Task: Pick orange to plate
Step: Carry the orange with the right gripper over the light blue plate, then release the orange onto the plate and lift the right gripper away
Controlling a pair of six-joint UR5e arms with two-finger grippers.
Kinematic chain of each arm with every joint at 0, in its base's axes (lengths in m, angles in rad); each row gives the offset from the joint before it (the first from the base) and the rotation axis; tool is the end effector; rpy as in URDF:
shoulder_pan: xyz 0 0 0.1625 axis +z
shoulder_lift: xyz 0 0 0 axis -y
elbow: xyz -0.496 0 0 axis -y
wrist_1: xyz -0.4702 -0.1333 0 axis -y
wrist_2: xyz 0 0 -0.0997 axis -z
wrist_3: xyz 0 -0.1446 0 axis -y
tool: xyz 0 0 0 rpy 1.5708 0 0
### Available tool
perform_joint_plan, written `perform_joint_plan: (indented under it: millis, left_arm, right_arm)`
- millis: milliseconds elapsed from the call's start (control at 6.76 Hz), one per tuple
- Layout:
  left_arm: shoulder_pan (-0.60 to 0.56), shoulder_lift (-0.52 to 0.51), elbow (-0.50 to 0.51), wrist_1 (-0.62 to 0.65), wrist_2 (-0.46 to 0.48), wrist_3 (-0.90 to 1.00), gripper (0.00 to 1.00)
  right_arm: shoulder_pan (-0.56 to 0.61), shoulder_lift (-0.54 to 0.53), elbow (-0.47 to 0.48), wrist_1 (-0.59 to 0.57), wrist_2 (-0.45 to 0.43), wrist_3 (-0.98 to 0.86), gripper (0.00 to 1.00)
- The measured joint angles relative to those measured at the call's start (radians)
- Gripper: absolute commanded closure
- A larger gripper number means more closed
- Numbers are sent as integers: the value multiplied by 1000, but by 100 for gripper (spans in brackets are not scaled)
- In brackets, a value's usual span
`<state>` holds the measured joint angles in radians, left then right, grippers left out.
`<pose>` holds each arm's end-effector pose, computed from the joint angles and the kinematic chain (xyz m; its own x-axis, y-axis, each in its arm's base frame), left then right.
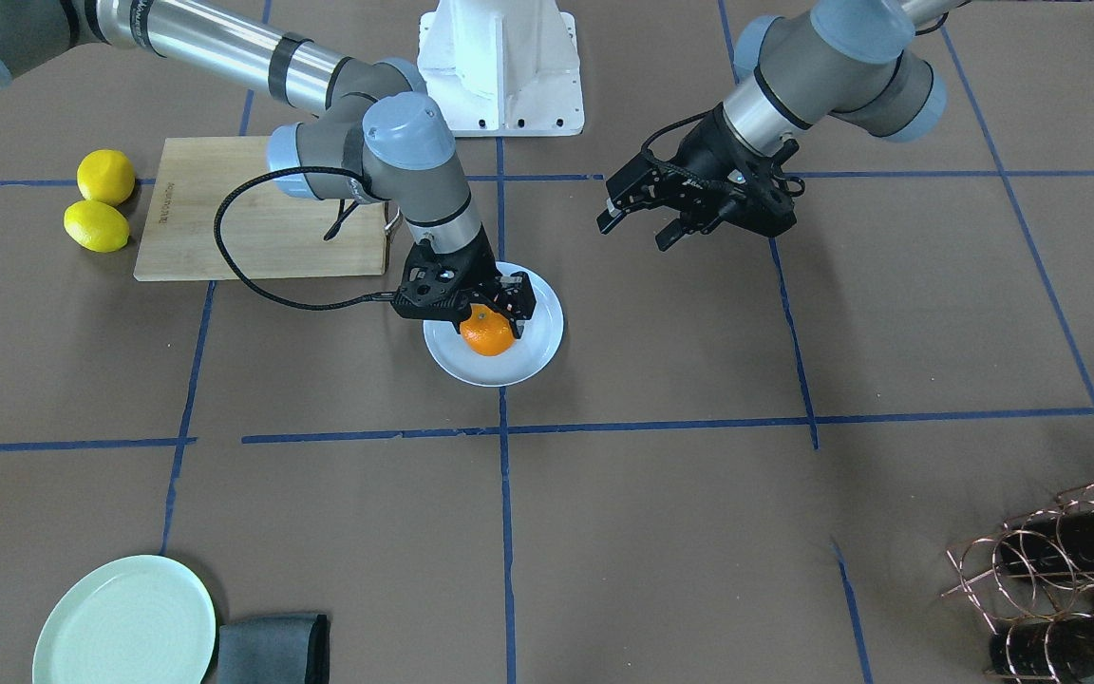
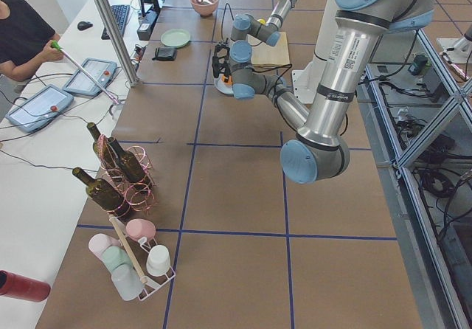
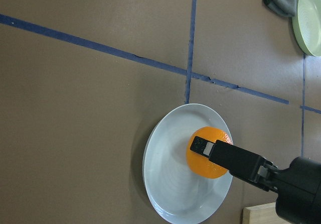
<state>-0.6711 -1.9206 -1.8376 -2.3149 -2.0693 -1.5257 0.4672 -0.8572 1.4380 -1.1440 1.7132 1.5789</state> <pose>0.5072 -0.4847 0.2855 0.1713 -0.0854 -0.9815 0.1724 0.9835 -0.0555 -0.7456 -0.5024 0.2716 0.4739 0.2481 0.8449 -0.3425 0.9359 -0.0826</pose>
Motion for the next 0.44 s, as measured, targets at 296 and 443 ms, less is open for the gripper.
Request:
perform_joint_plan:
  millis: [296,443]
  left_arm:
    - [-8,0,-5,1,1,-2,0]
    - [-20,5,-7,3,1,-2,0]
  right_arm:
    - [1,-4,31,1,-8,-2,0]
    - [17,-51,115,-1,11,-4,0]
